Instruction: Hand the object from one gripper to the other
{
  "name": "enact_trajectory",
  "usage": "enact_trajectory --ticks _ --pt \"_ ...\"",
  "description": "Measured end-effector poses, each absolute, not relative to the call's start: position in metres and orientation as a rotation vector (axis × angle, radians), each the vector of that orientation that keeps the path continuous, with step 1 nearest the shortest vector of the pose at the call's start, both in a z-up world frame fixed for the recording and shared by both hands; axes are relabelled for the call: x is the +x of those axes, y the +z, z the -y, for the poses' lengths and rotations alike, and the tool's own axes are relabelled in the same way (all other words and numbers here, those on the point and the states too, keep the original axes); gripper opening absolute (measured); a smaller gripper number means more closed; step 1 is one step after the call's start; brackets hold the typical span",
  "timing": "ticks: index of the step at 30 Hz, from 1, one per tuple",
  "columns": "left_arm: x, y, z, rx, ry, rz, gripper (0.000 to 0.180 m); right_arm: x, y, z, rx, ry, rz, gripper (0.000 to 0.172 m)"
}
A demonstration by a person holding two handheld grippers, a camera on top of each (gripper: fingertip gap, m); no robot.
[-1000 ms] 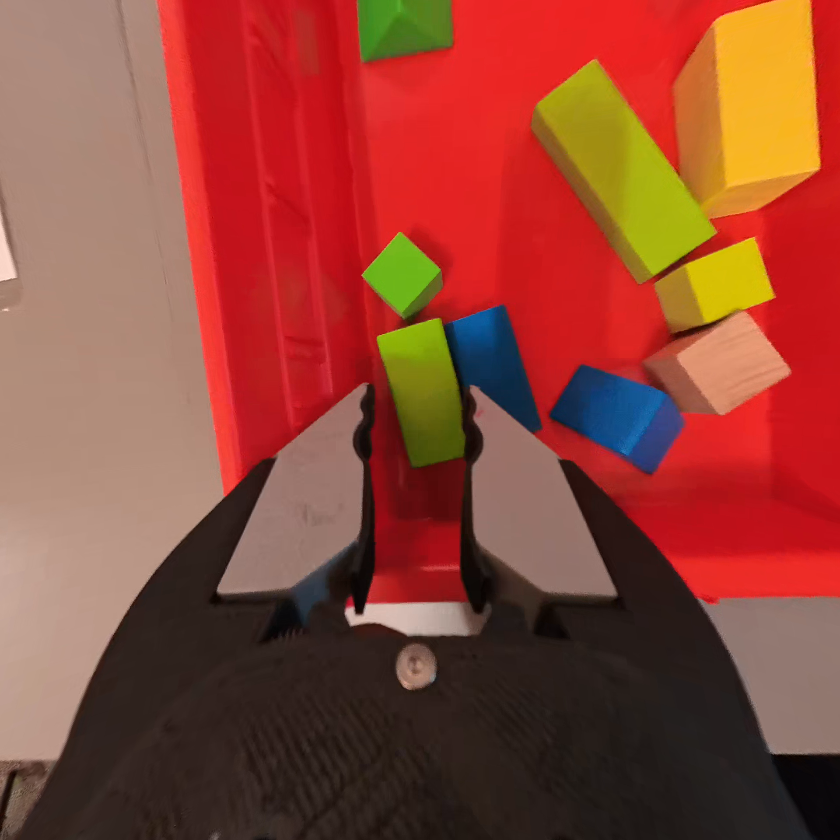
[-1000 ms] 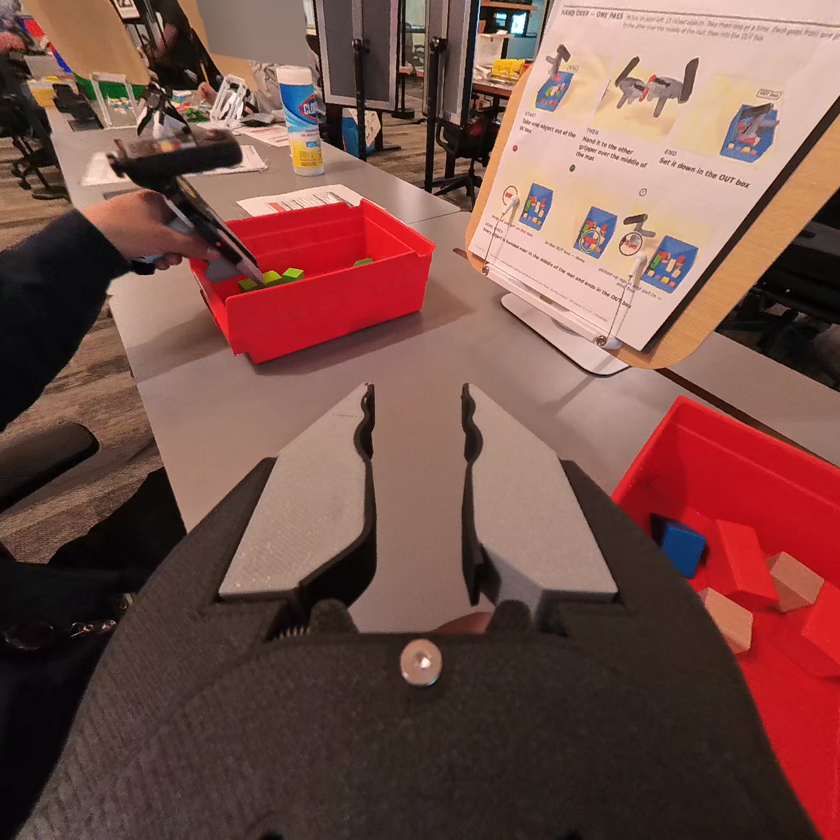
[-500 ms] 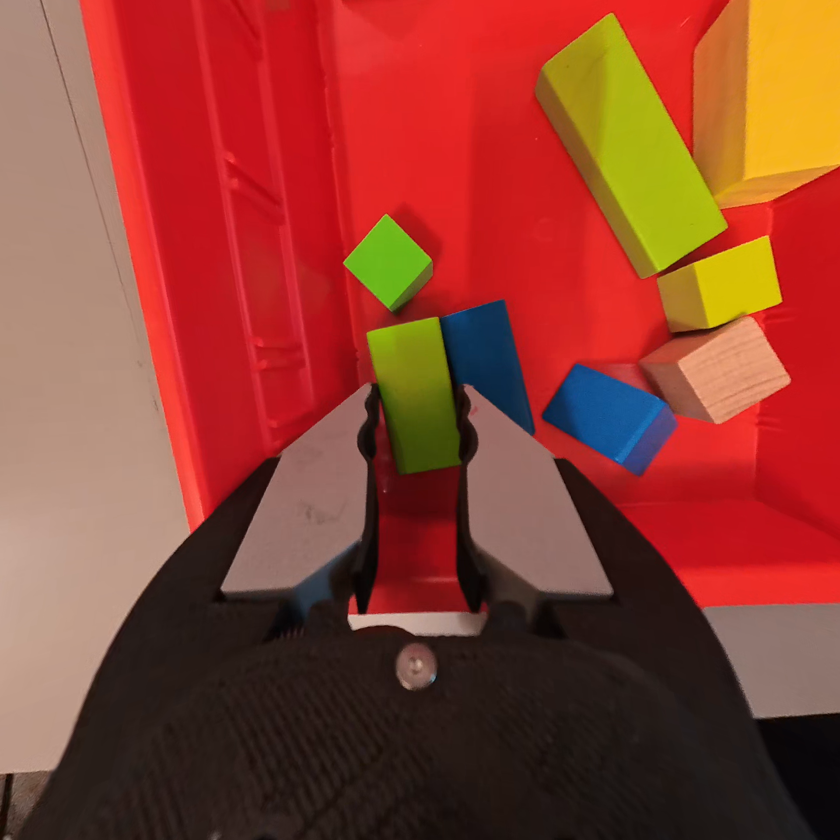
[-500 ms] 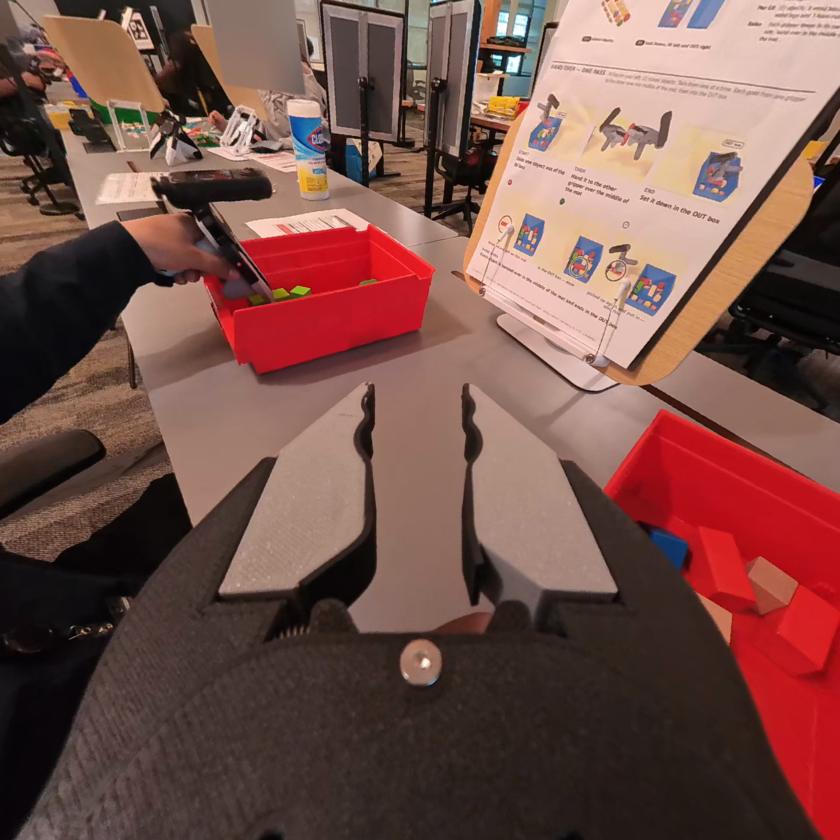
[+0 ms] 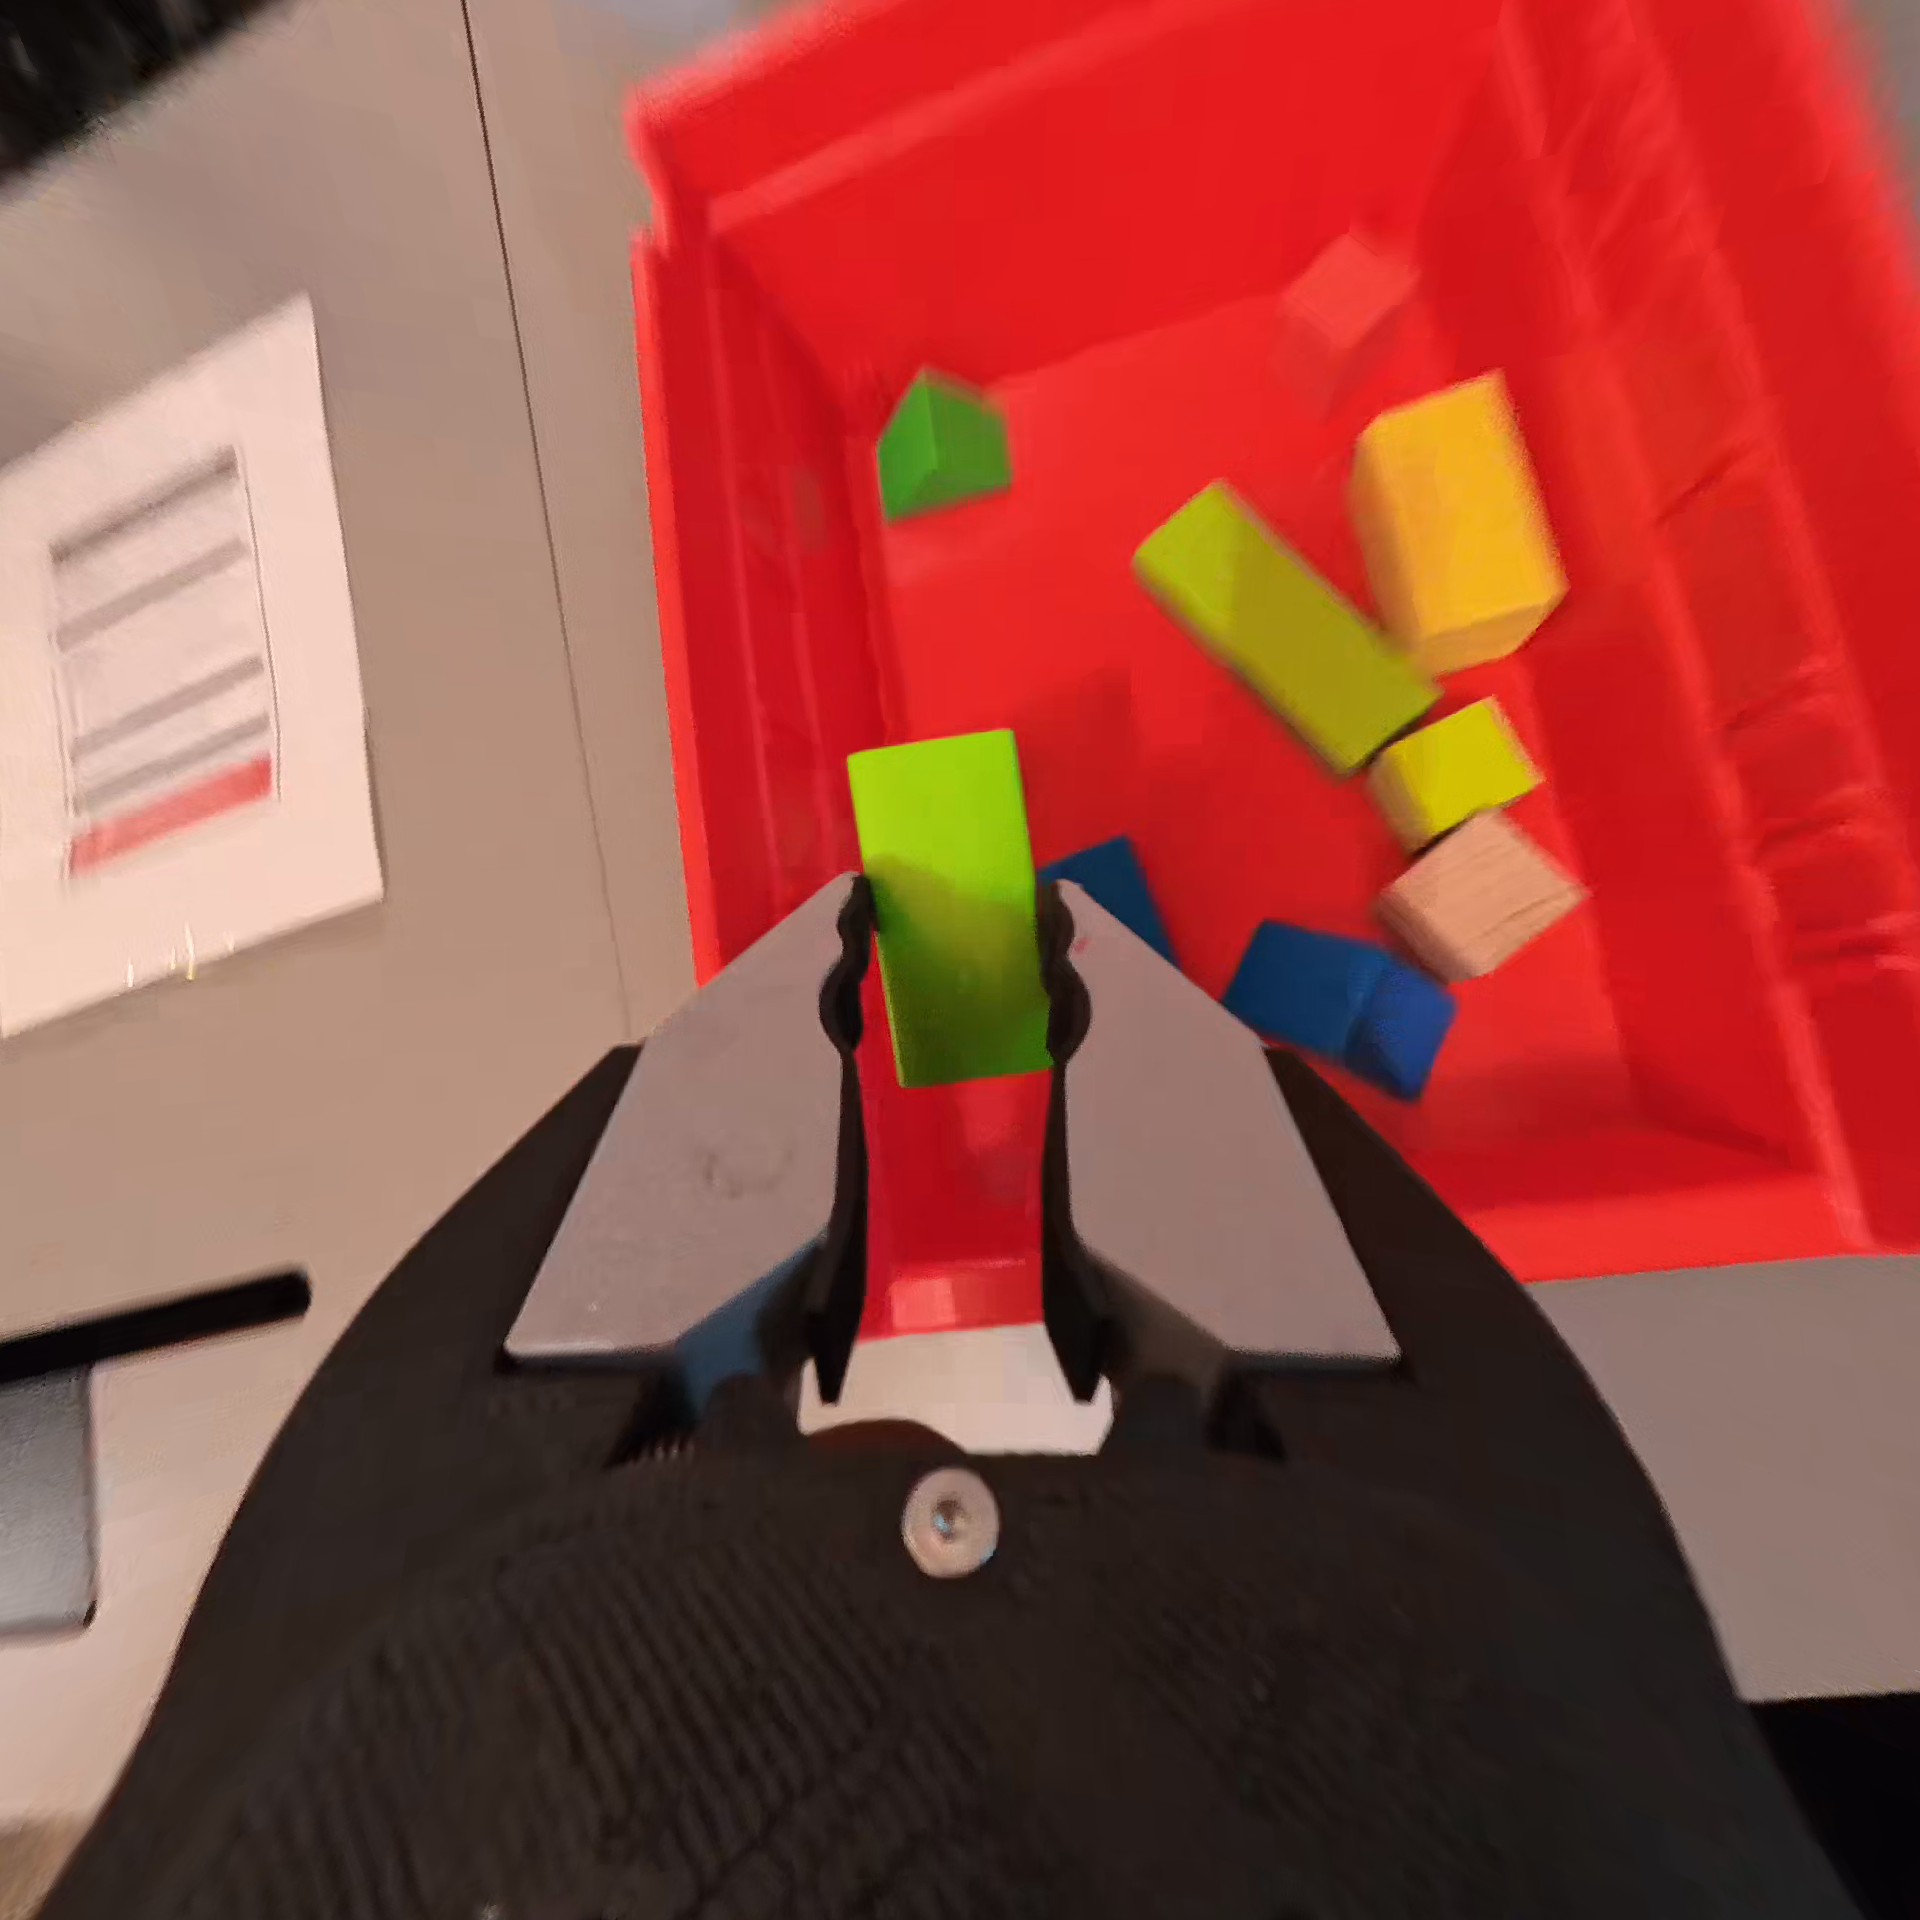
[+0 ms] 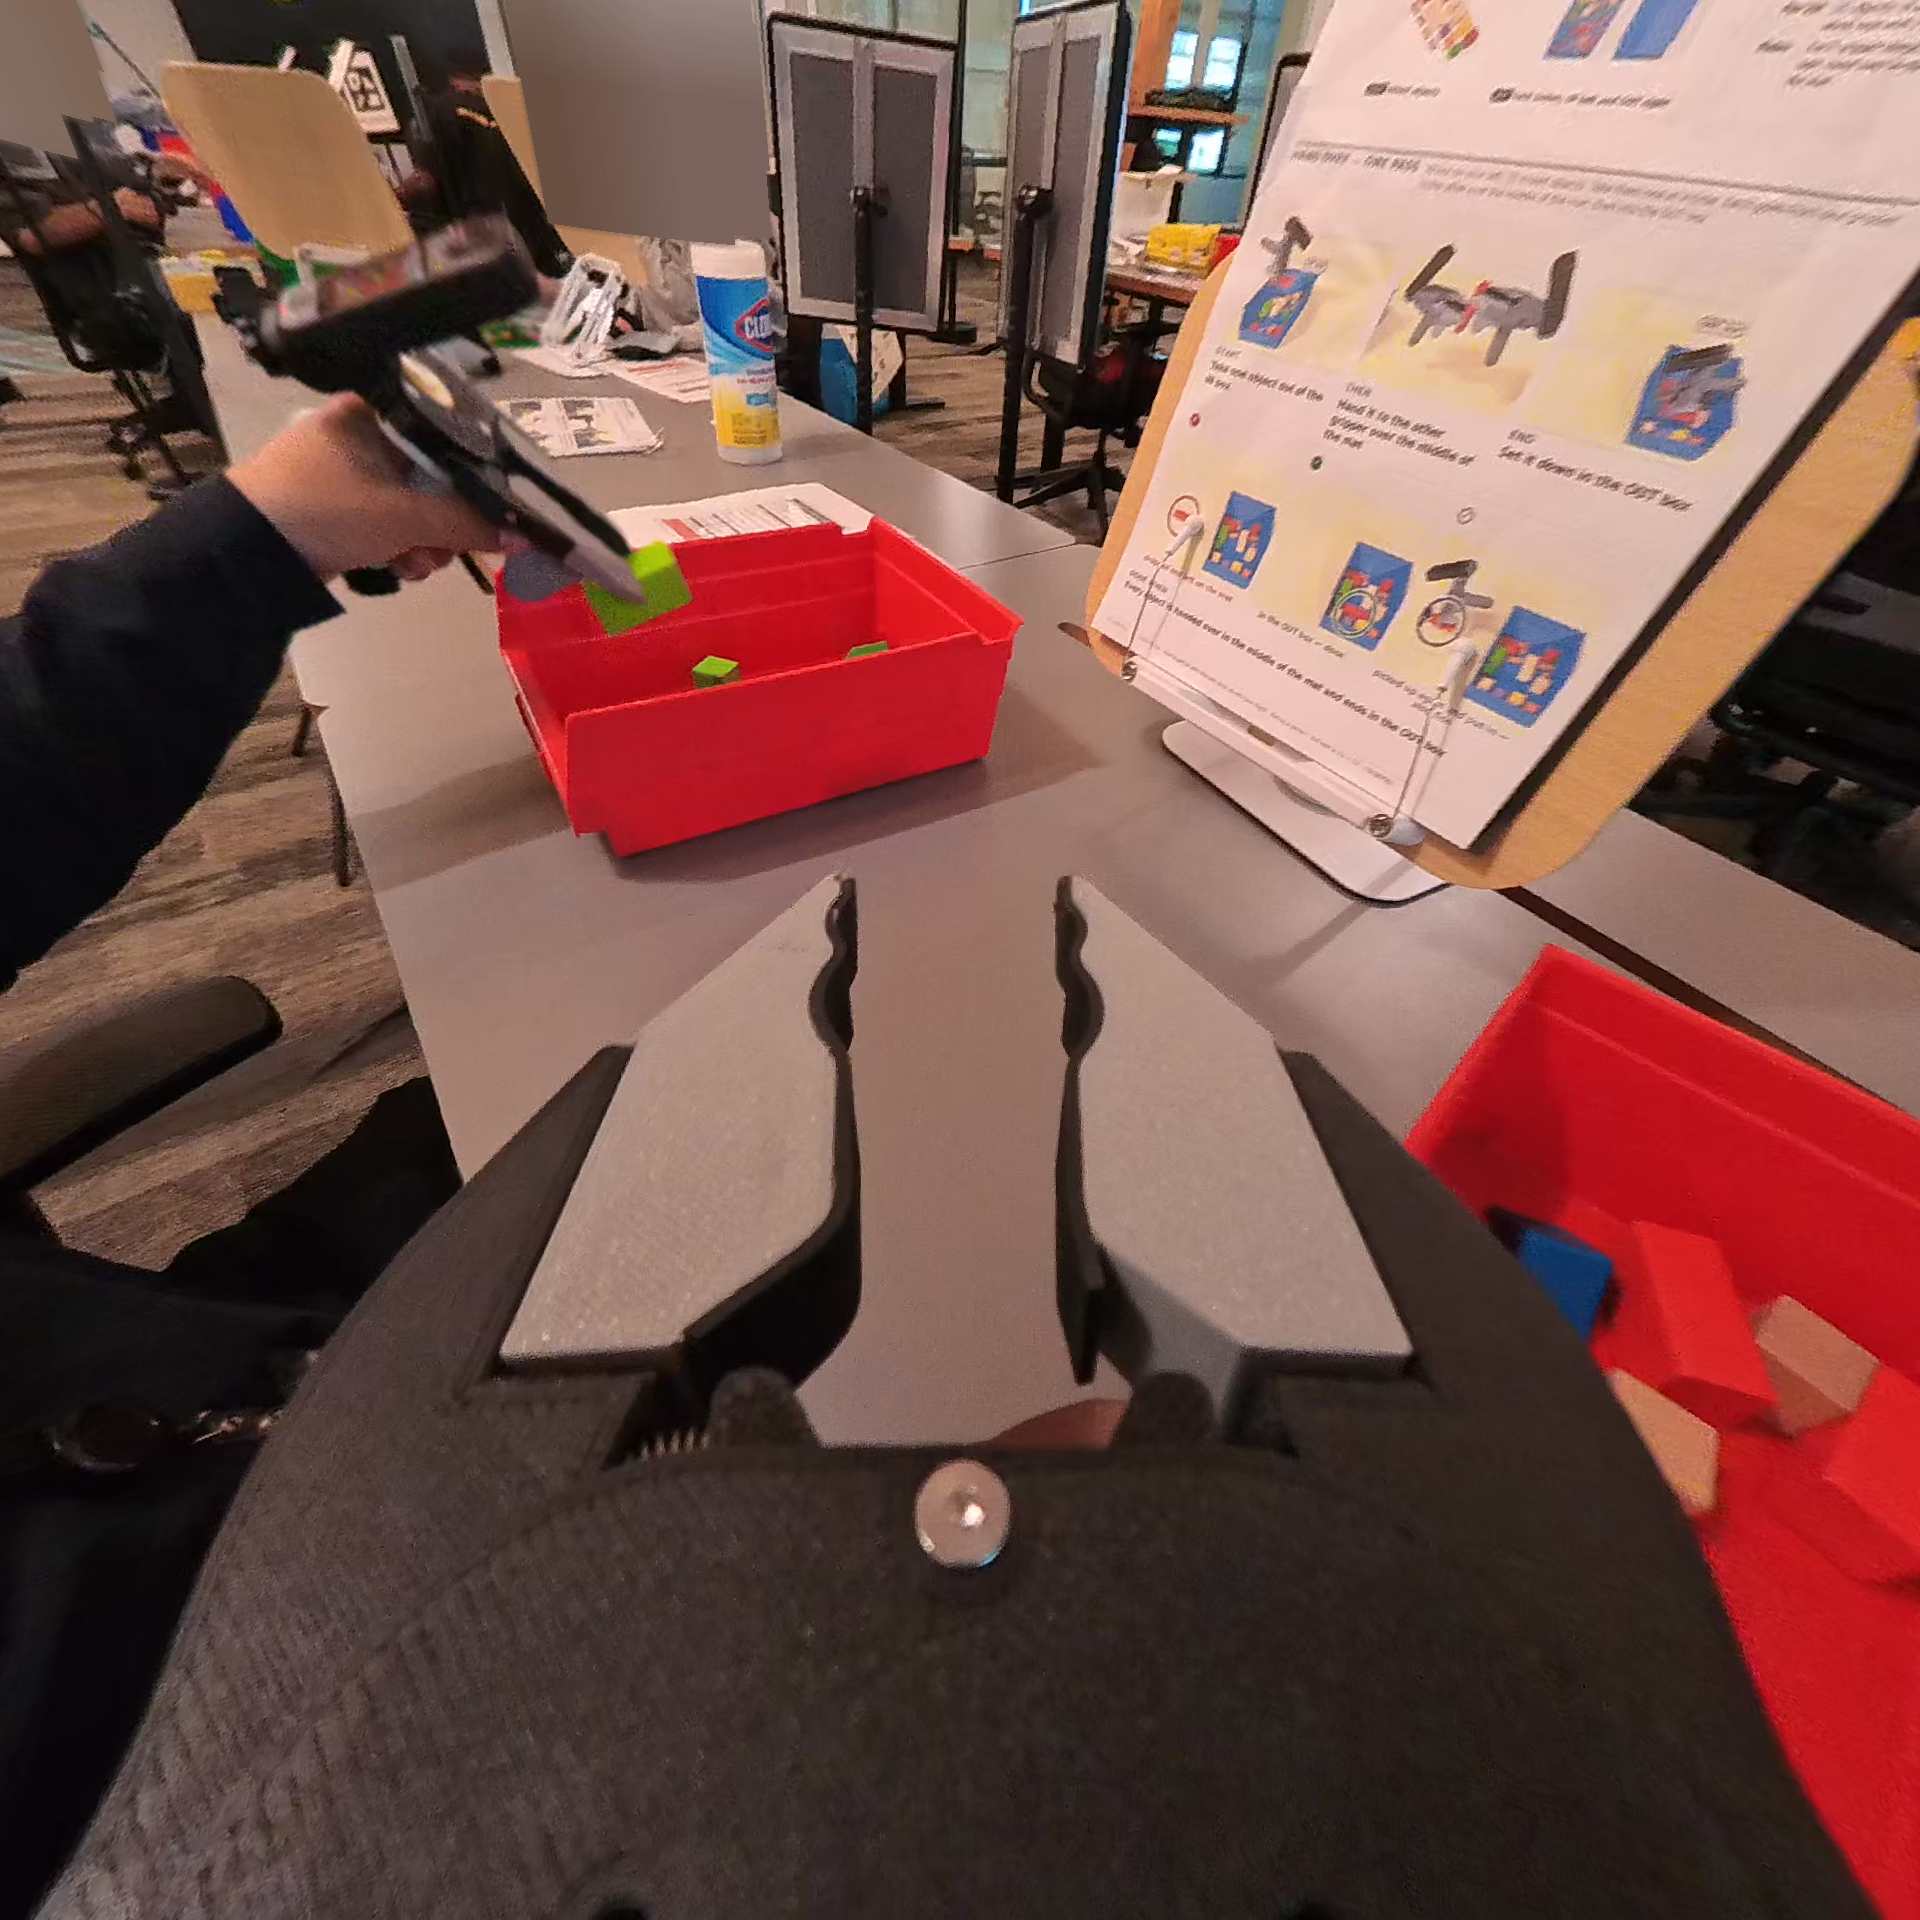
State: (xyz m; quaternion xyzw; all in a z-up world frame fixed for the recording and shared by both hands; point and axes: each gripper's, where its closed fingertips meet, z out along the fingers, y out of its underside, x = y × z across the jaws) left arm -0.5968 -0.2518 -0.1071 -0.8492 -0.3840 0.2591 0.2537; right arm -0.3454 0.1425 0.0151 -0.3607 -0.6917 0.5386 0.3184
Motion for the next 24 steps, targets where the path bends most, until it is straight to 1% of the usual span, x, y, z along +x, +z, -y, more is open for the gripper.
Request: enact_trajectory --ticks 2,7,11,16,21,24 --pt "-0.585 -0.08 0.225 -2.185 0.642 0.906 0.028 -0.348 0.01 -0.133 -0.943 1.445 1.856 0.035" --pt "-0.511 -0.014 0.141 -1.925 0.323 0.497 0.029 -0.351 -0.008 -0.092 -0.905 1.555 2.003 0.036" --pt "-0.424 0.019 0.075 -1.78 0.014 0.194 0.029 -0.344 -0.01 -0.054 -0.826 1.696 2.087 0.037" --pt "-0.355 0.024 0.026 -1.69 -0.185 -0.002 0.028 -0.324 0.005 -0.019 -0.731 1.966 2.113 0.042" --pt "-0.326 0.017 0.003 -1.665 -0.237 -0.074 0.028 -0.311 0.016 -0.008 -0.683 2.112 2.11 0.047" --pt "-0.321 0.016 -0.003 -1.633 -0.28 -0.068 0.028 -0.315 0.018 -0.009 -0.705 2.155 2.075 0.043"
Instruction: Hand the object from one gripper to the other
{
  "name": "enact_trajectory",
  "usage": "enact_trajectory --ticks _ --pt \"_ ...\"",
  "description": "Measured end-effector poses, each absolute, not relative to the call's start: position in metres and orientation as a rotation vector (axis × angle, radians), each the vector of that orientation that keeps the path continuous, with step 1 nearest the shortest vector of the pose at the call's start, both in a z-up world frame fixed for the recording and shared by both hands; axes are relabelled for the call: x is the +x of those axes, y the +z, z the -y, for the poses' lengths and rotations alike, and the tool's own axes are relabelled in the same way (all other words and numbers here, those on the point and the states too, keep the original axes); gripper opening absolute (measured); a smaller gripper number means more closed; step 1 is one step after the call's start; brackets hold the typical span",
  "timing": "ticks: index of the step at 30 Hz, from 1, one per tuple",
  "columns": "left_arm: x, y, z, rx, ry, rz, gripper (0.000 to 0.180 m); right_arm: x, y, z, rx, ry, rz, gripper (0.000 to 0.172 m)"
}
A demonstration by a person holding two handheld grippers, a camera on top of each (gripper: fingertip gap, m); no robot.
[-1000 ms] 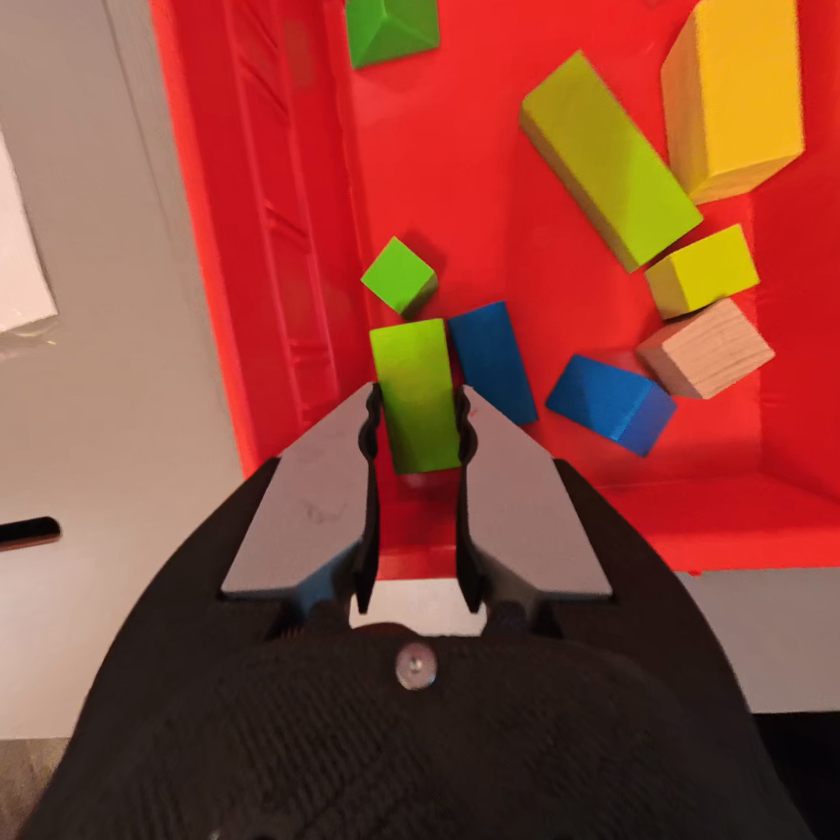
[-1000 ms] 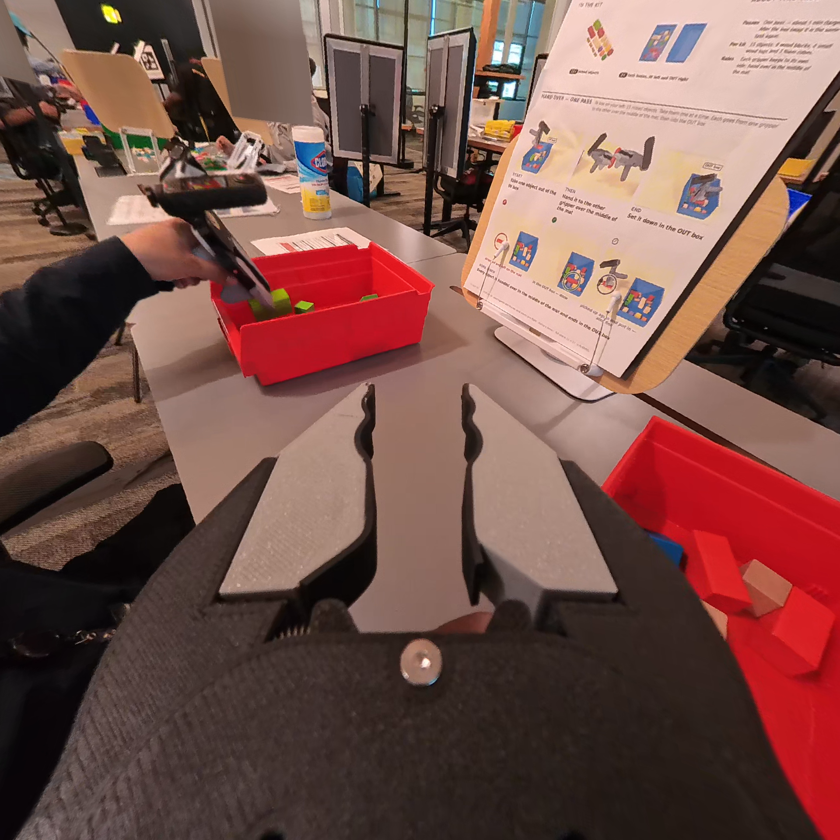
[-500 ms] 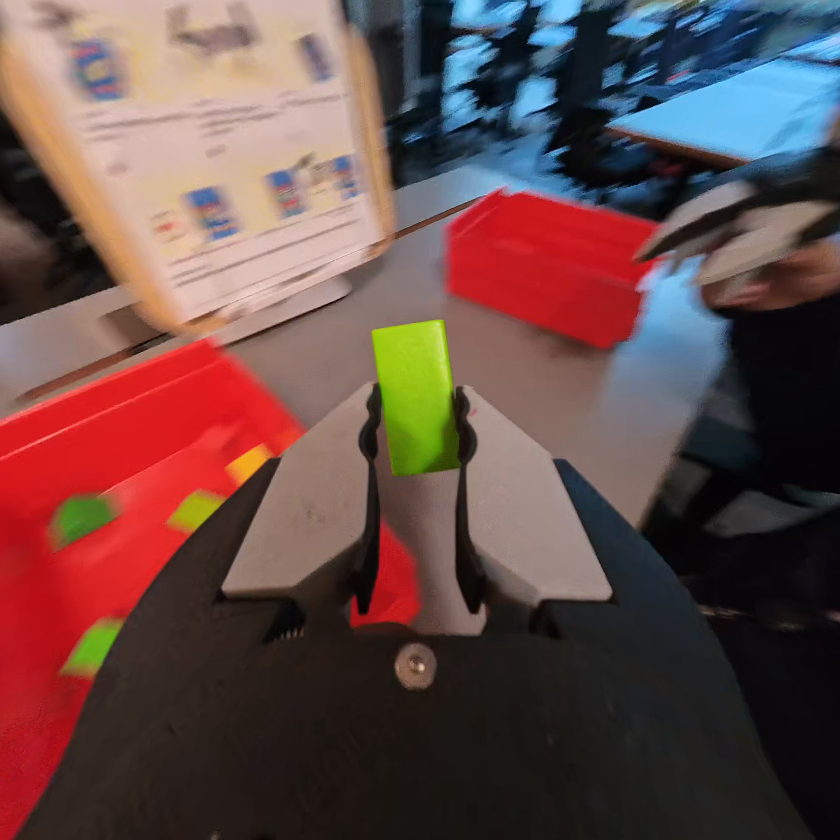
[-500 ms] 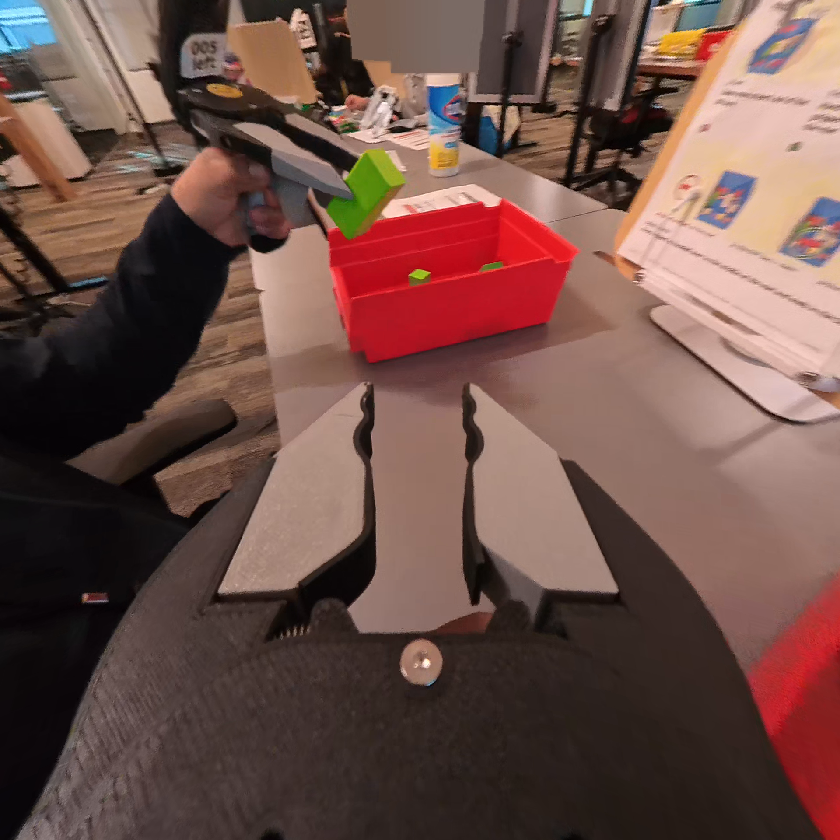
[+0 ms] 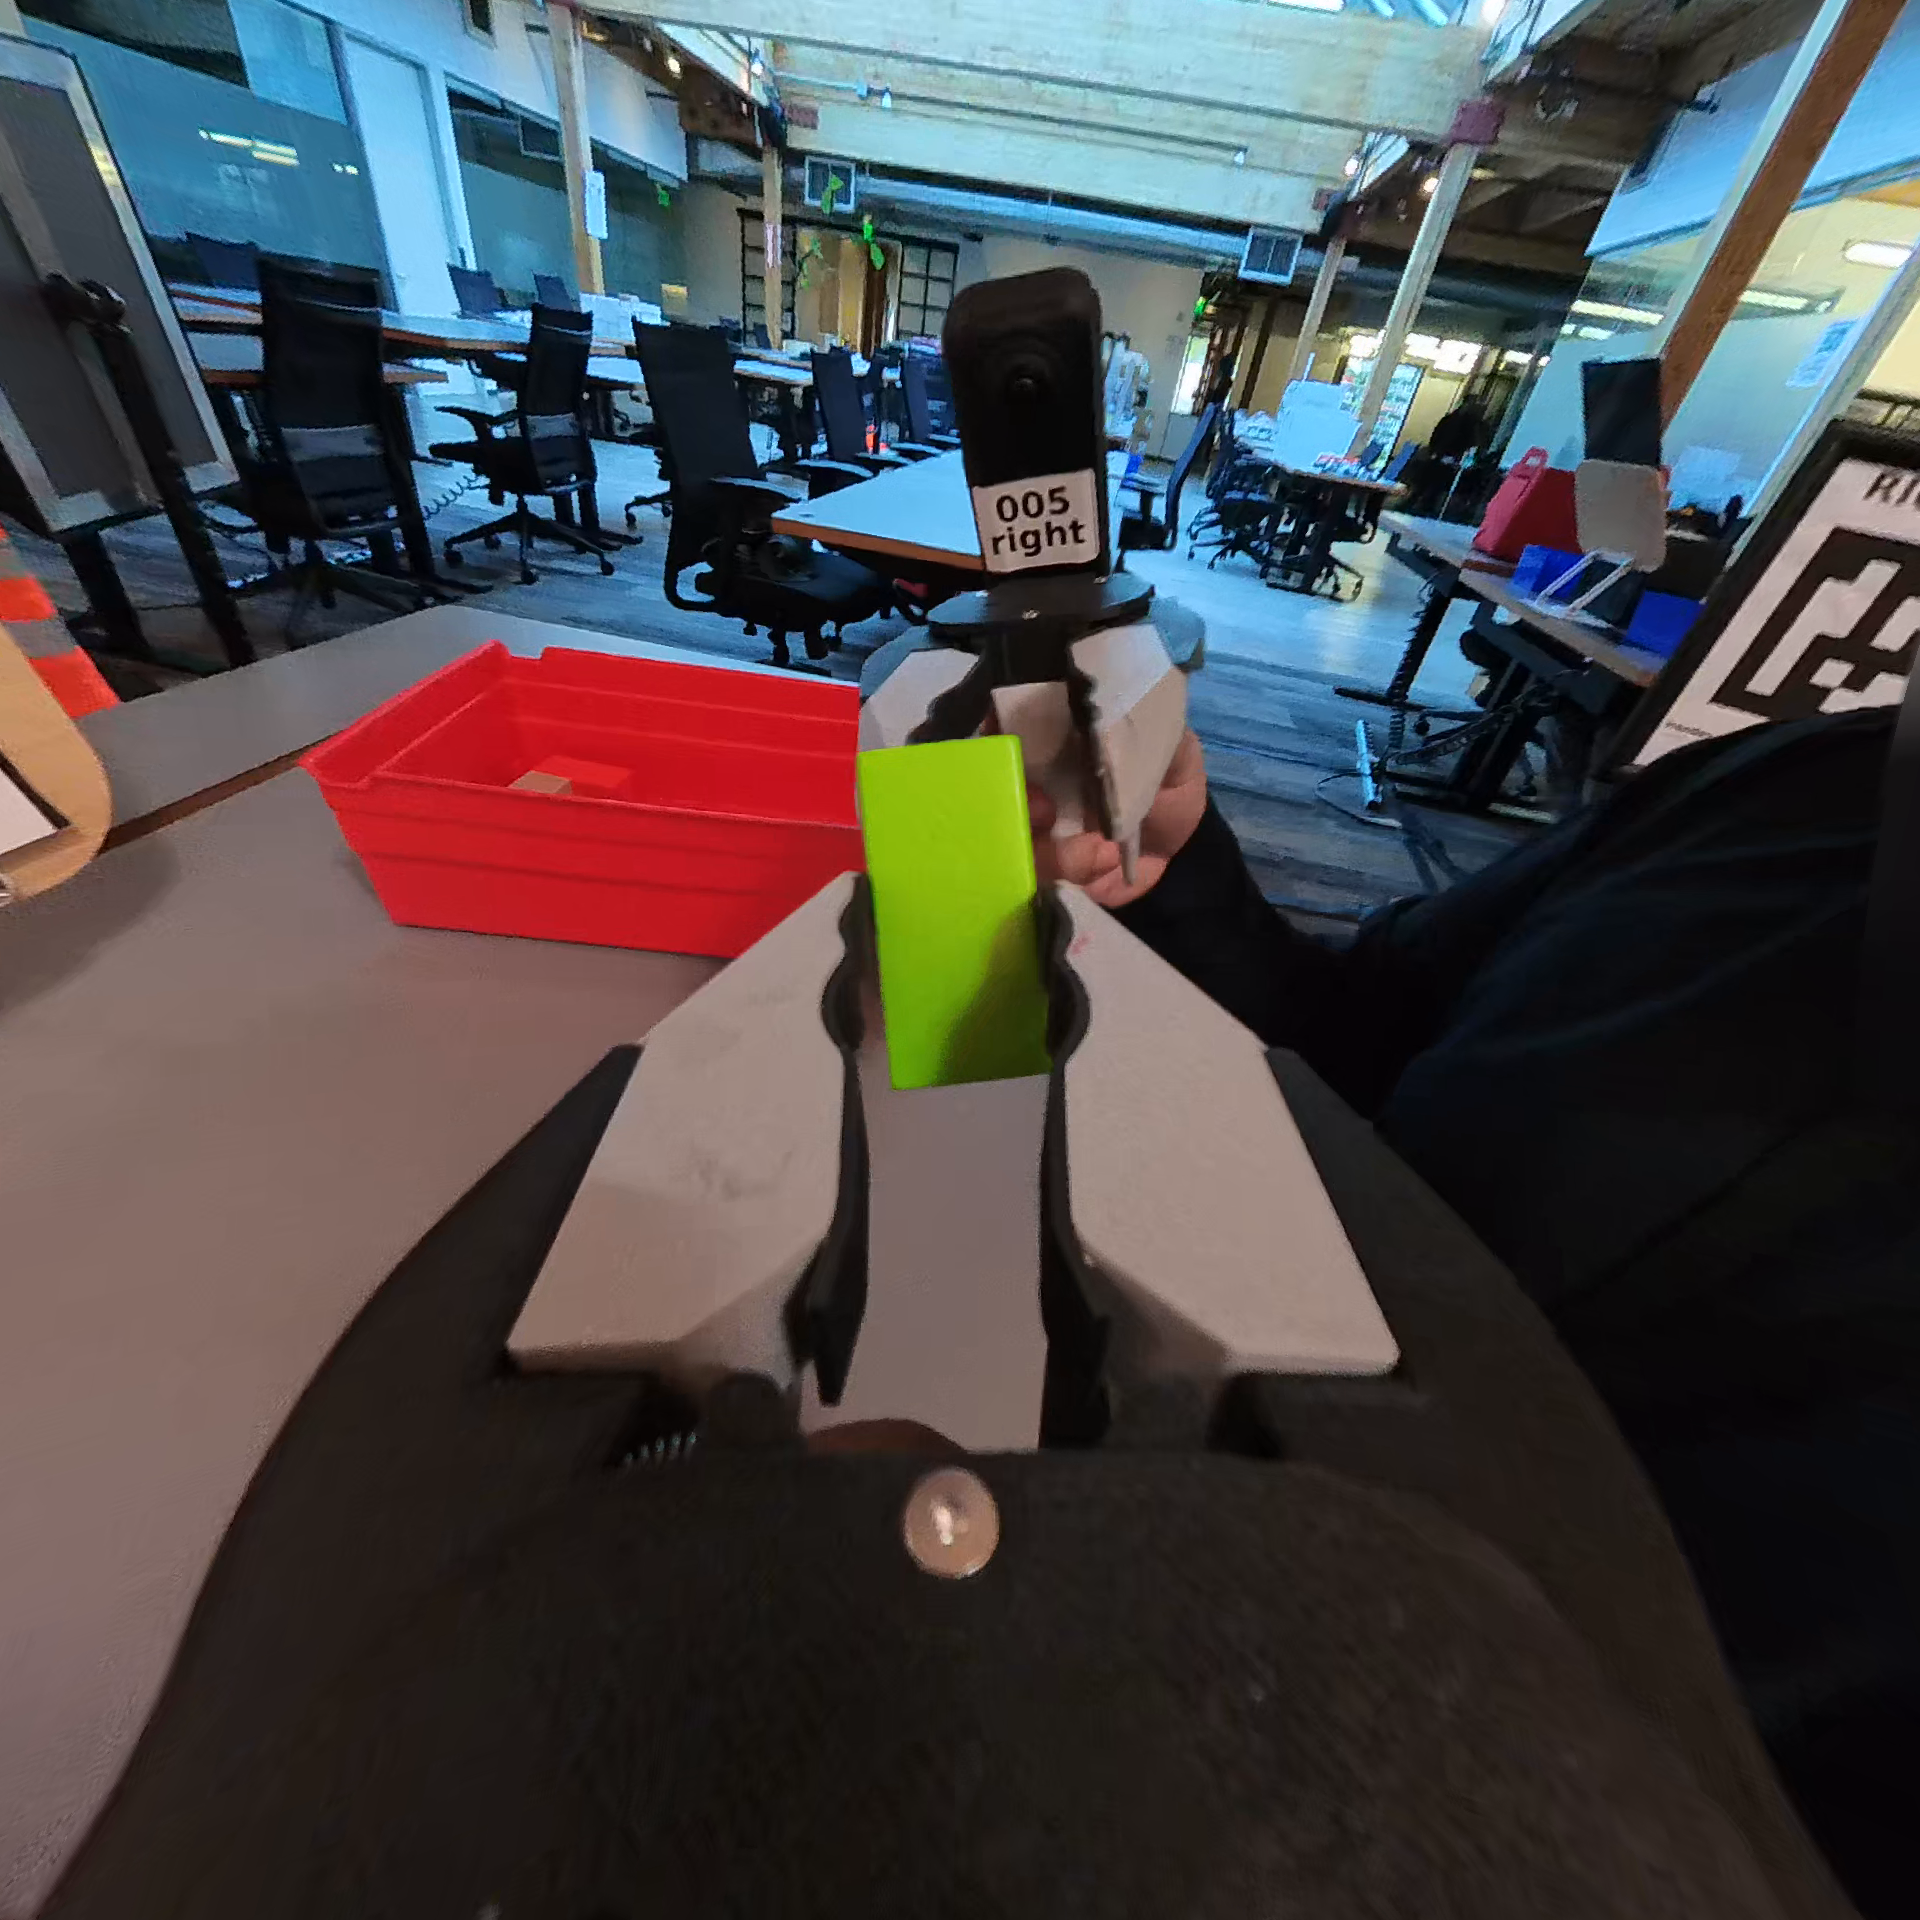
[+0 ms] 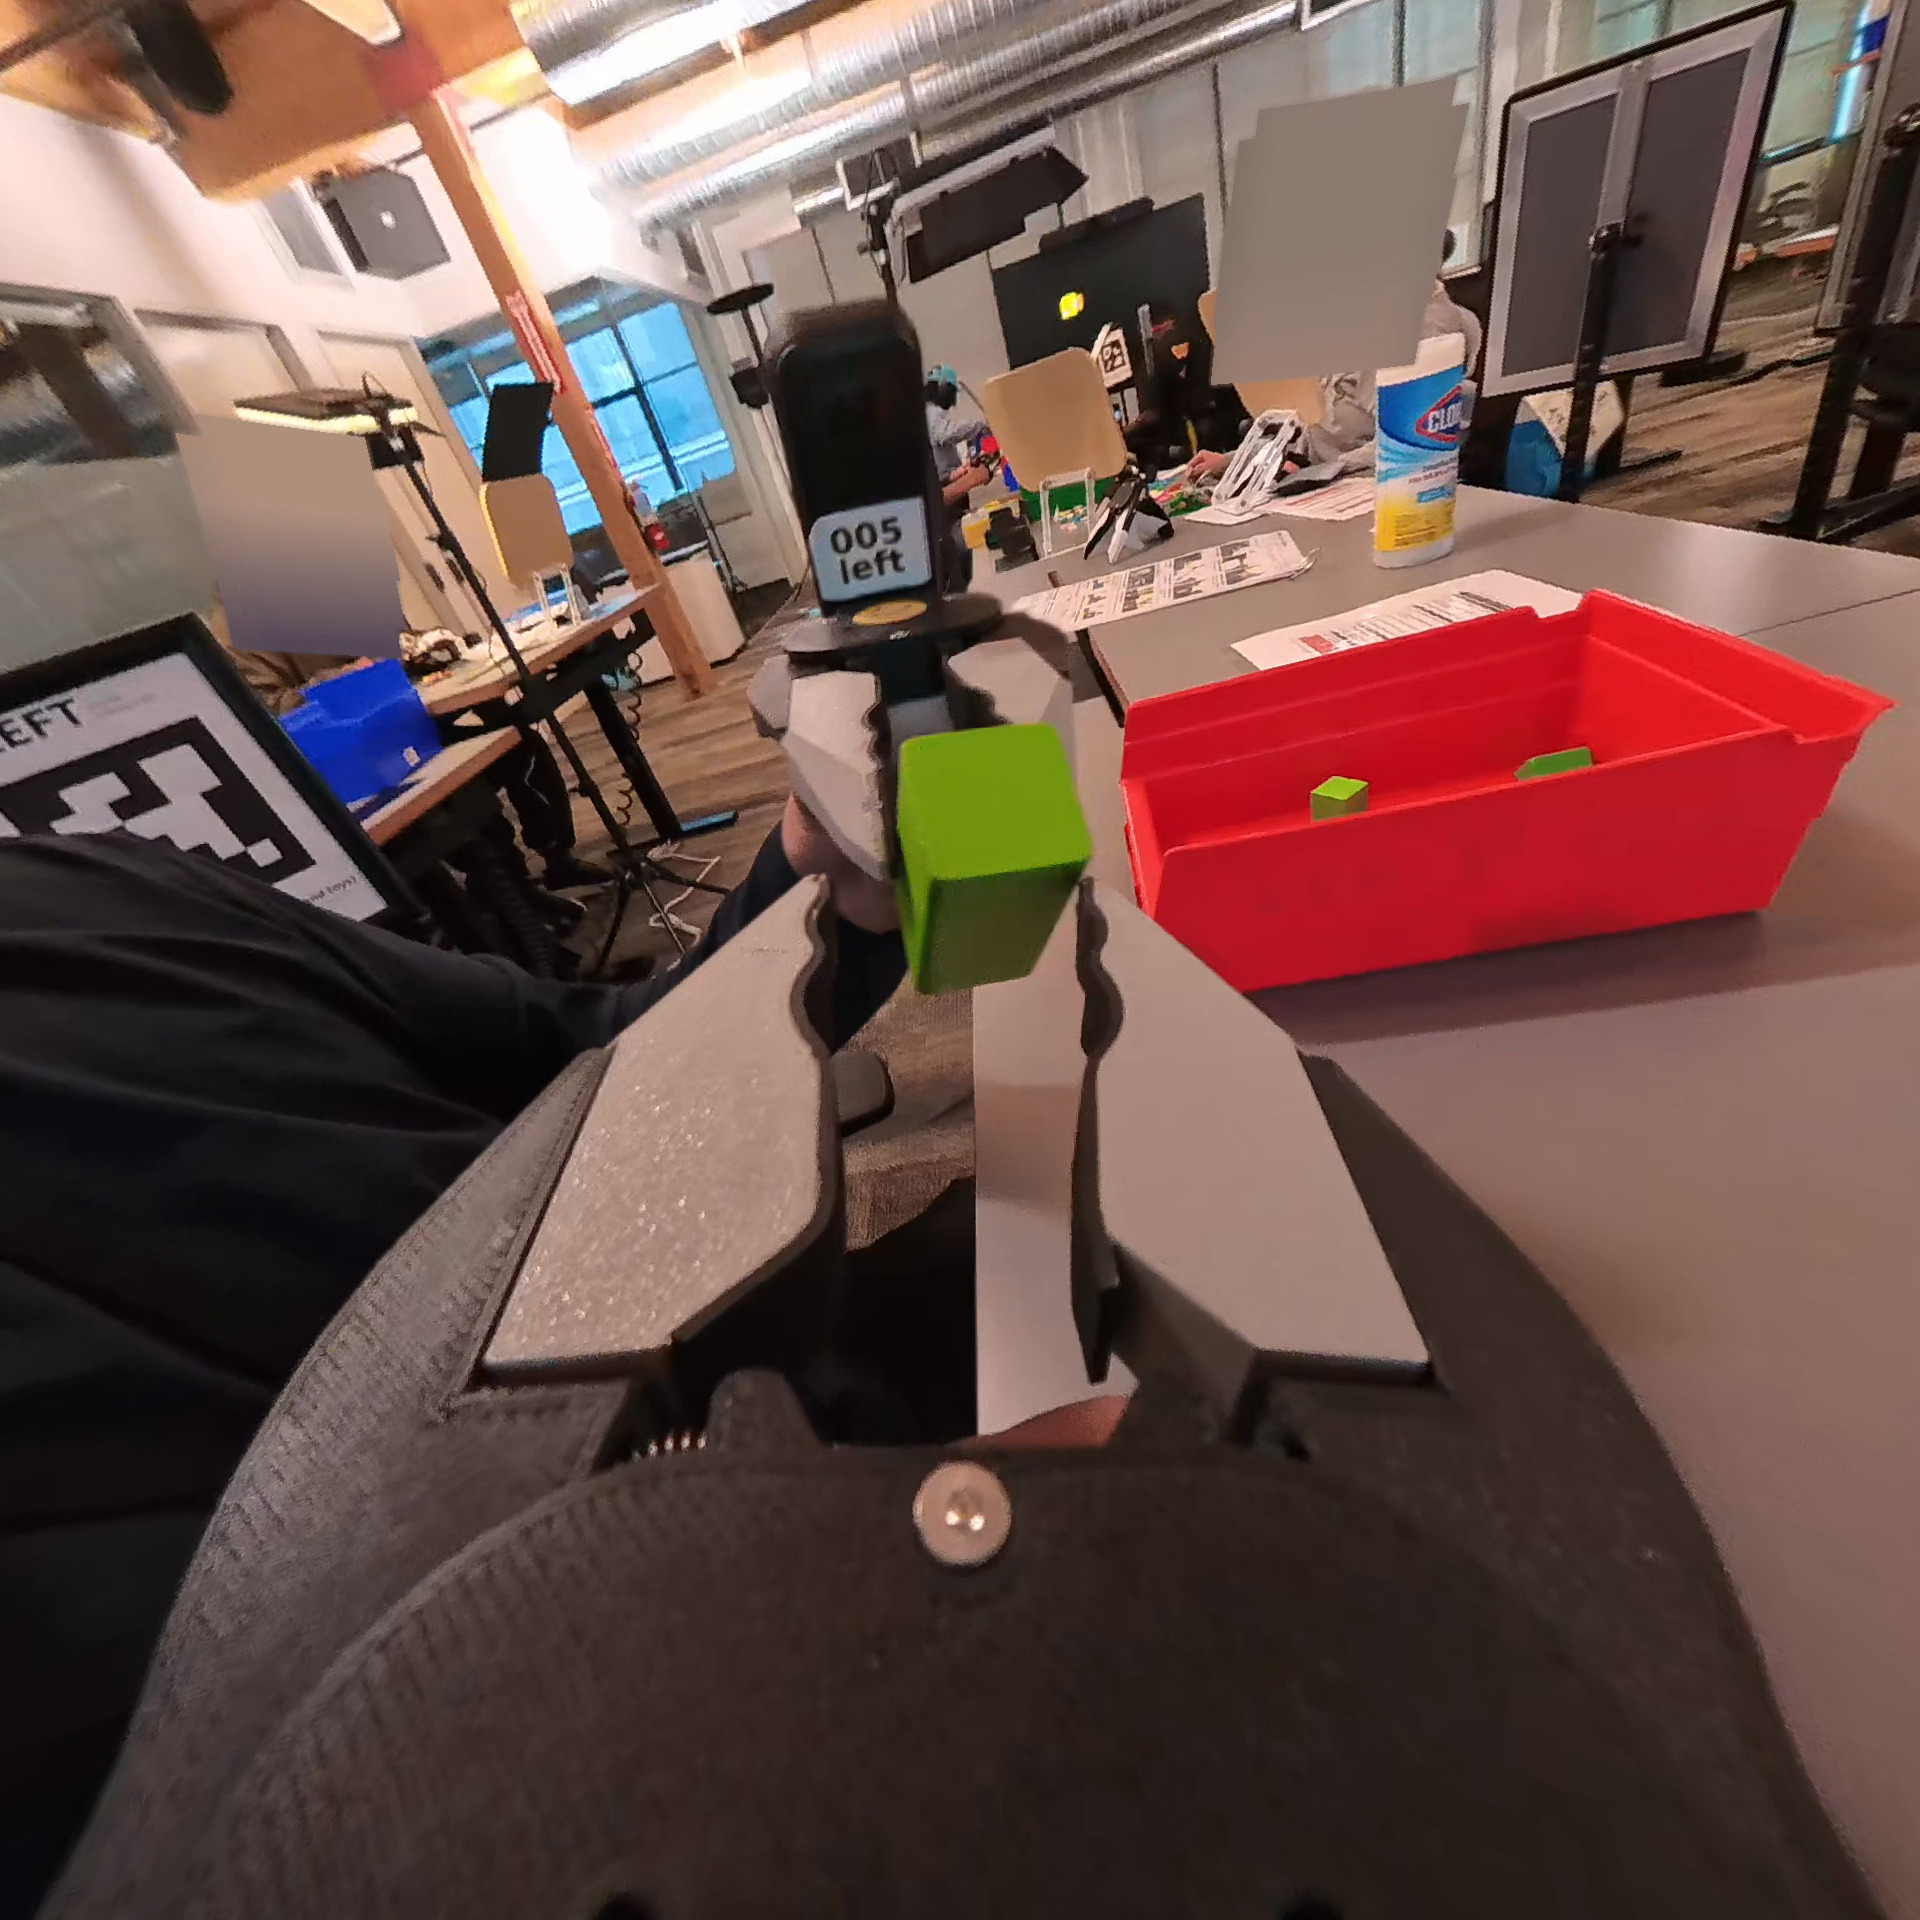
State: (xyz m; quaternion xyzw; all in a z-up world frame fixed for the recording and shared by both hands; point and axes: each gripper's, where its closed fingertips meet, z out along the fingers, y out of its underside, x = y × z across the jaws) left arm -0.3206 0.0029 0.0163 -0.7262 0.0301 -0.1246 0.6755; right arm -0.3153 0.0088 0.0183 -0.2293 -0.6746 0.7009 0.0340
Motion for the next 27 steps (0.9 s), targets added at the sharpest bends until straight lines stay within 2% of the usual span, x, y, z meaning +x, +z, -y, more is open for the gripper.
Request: enact_trajectory --ticks 5,8,11,25,27 --pt "-0.314 0.013 -0.006 -1.597 -0.386 -0.065 0.028 -0.327 0.017 -0.011 -0.779 2.26 2.023 0.046" --pt "-0.315 0.009 -0.008 -1.598 -0.392 -0.059 0.028 -0.324 0.015 -0.004 -0.742 2.309 2.053 0.036" --pt "-0.317 0.008 -0.008 -1.596 -0.384 -0.045 0.028 -0.326 0.01 0.001 -0.705 2.255 2.063 0.032" --pt "-0.316 -0.008 0.002 -1.687 -0.436 -0.03 0.028 -0.325 -0.004 0.012 -0.68 2.074 2.15 0.031" --pt "-0.318 -0.017 0.004 -1.735 -0.423 -0.017 0.033 -0.328 -0.002 0.009 -0.687 2.069 2.112 0.031"
